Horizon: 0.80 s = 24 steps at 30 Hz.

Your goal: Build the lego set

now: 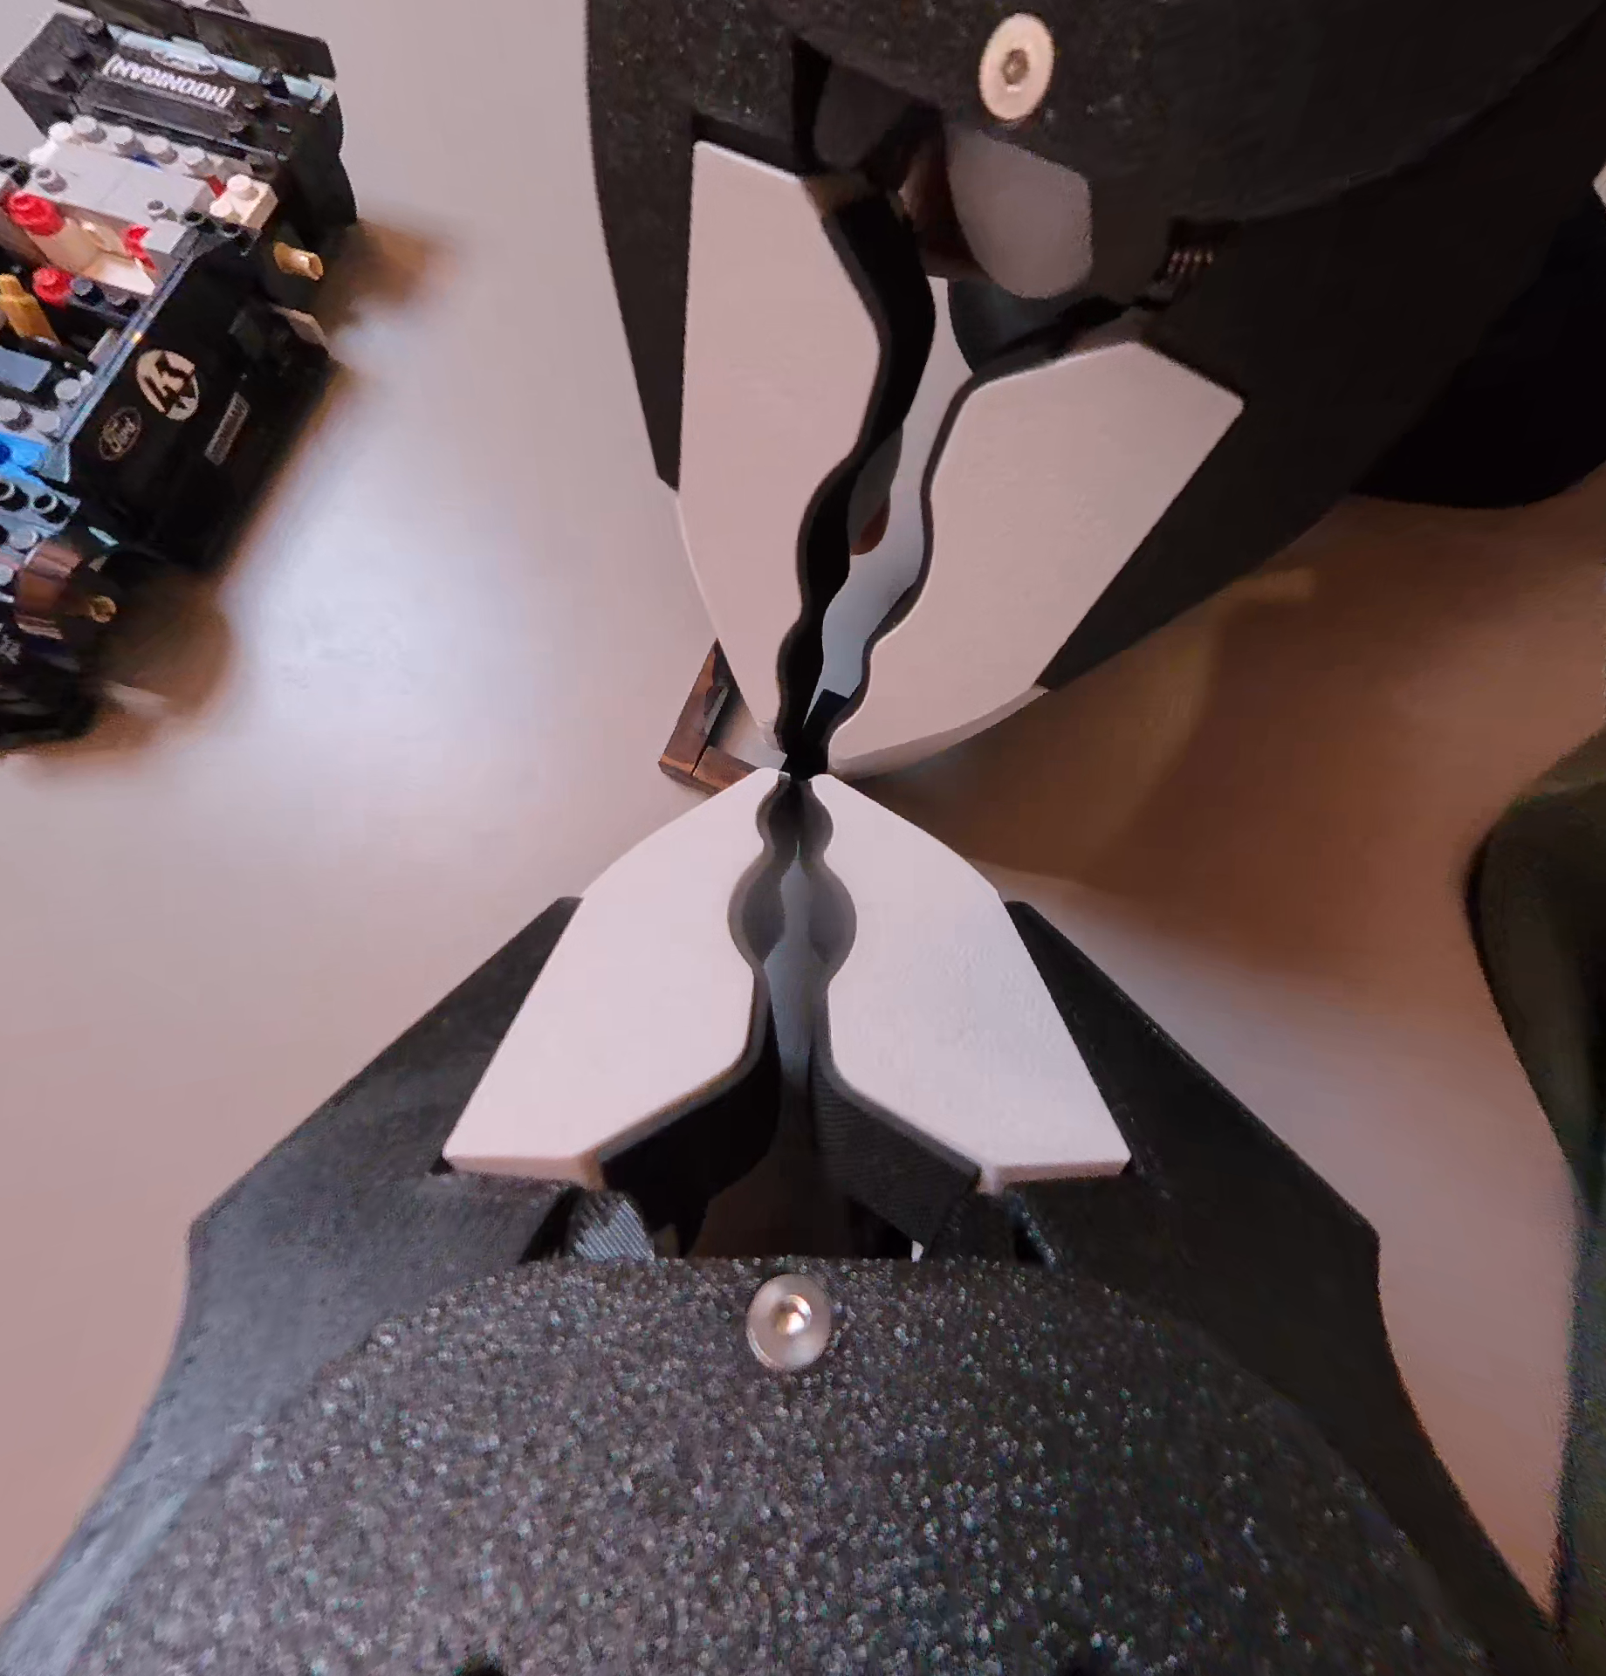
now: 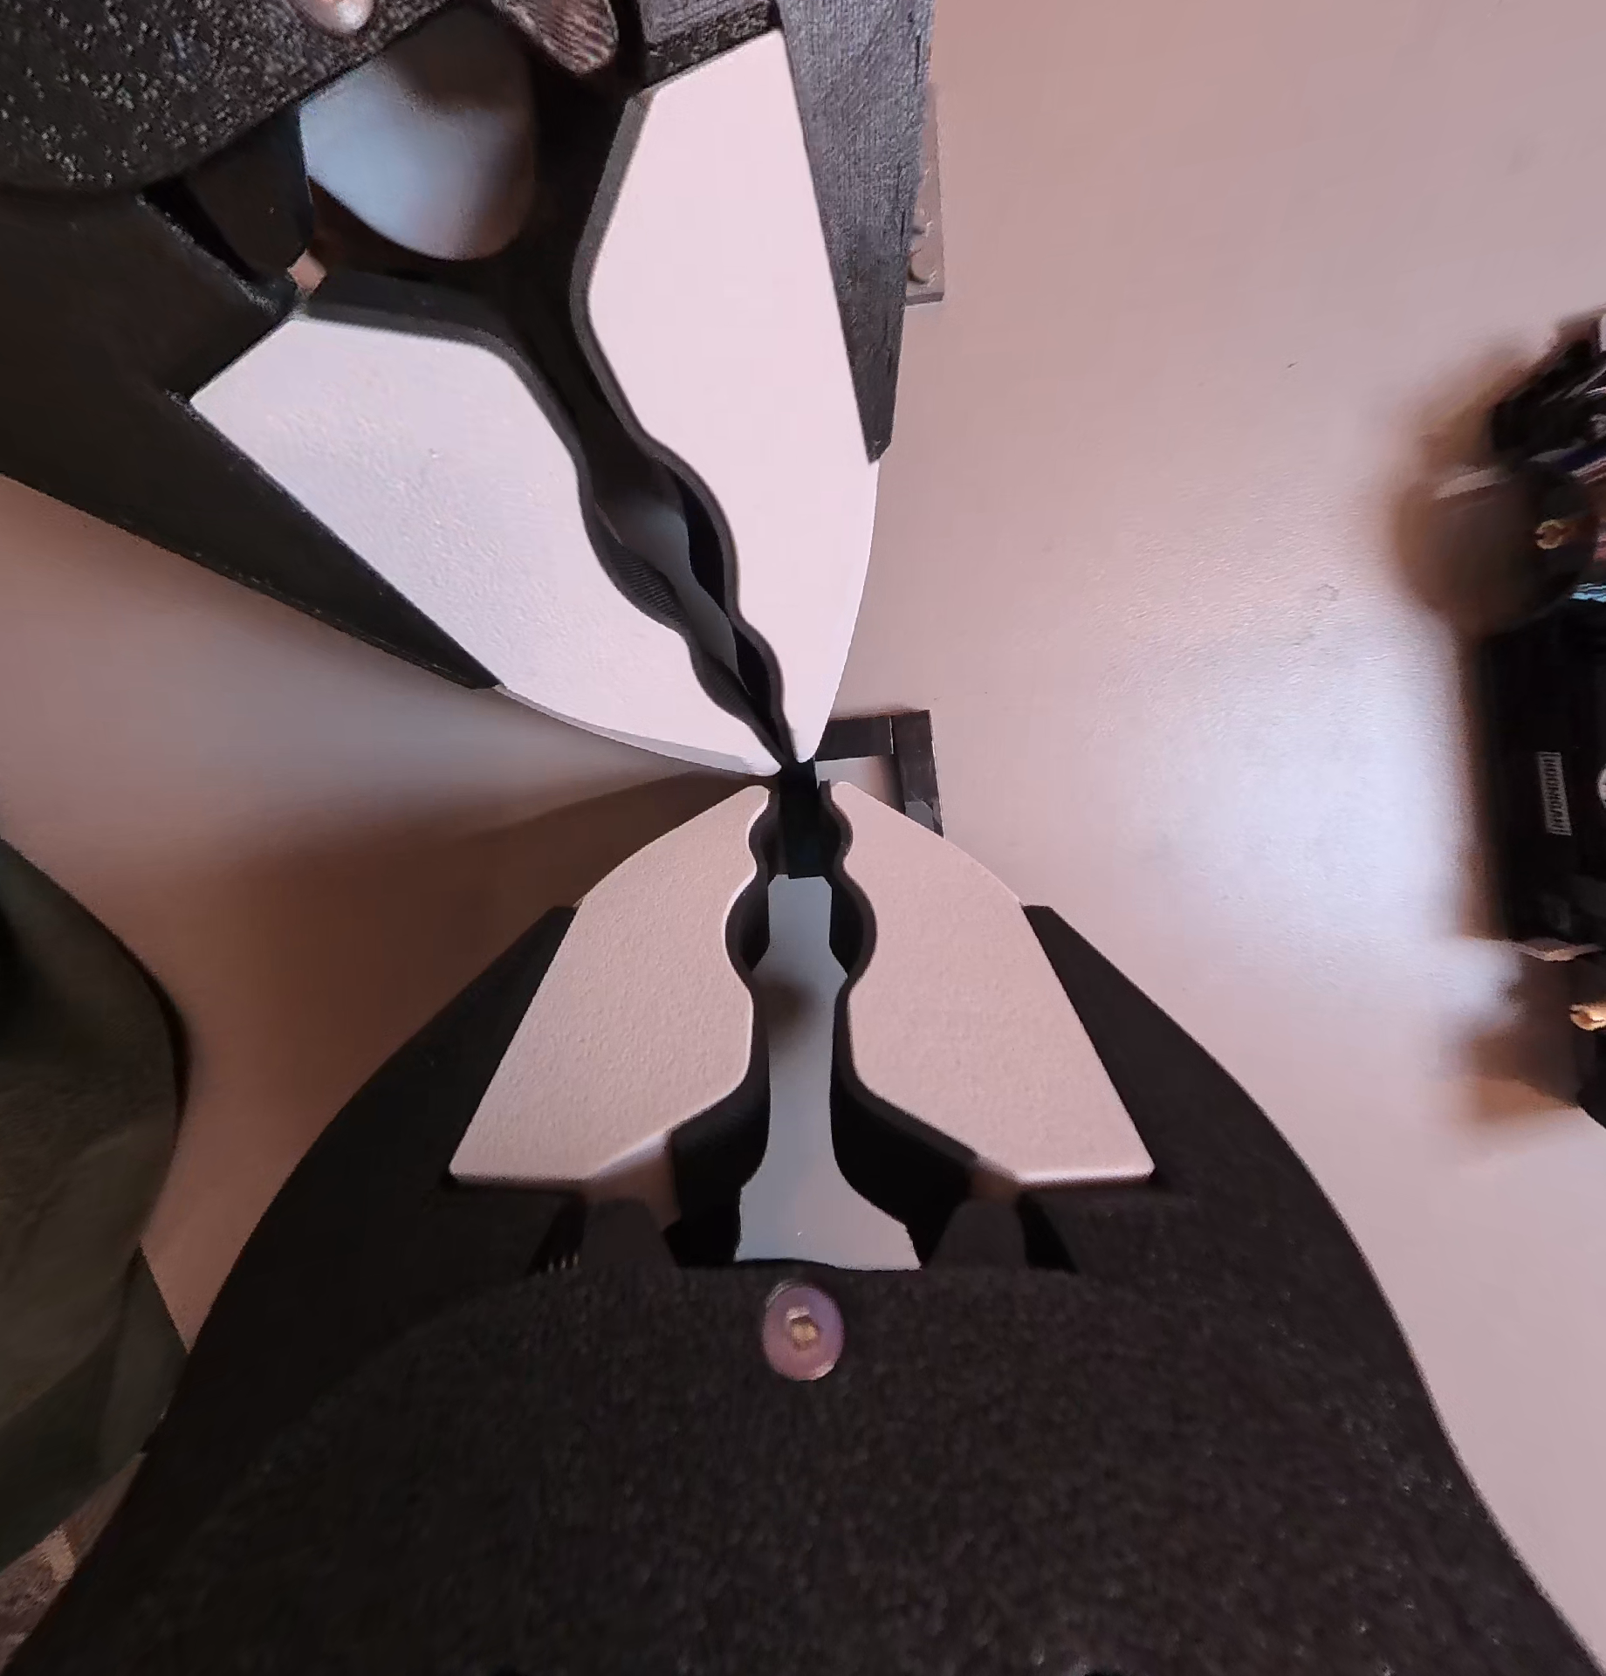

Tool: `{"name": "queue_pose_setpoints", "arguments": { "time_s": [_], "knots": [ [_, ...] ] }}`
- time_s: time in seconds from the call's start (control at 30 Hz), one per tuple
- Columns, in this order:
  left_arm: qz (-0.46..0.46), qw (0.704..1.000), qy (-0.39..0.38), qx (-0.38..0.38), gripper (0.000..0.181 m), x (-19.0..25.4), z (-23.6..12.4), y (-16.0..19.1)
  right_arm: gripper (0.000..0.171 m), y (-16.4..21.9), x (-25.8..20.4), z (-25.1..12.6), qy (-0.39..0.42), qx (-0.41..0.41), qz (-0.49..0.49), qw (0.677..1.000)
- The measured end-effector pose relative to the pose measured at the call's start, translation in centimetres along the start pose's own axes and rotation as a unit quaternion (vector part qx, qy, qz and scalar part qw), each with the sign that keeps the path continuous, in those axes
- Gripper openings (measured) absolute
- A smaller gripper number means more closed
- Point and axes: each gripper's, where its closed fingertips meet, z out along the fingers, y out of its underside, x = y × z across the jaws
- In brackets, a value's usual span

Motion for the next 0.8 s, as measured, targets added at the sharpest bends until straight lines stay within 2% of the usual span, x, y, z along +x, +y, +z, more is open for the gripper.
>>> {"name": "queue_pose_setpoints", "arguments": {
  "time_s": [0.5, 0.8],
  "knots": [
    [-0.06, 0.998, 0.03, -0.012, 0.002, -0.4, -0.1, 0.2, 0.009, -0.7, 0.3, -0.5, 0.004, 0.032, 0.007, 0.999],
    [-0.067, 0.997, 0.038, -0.014, 0.003, -0.4, -0.1, 0.3, 0.013, -0.6, 0.1, -1.1, 0.02, 0.063, -0.024, 0.998]
  ]
}}
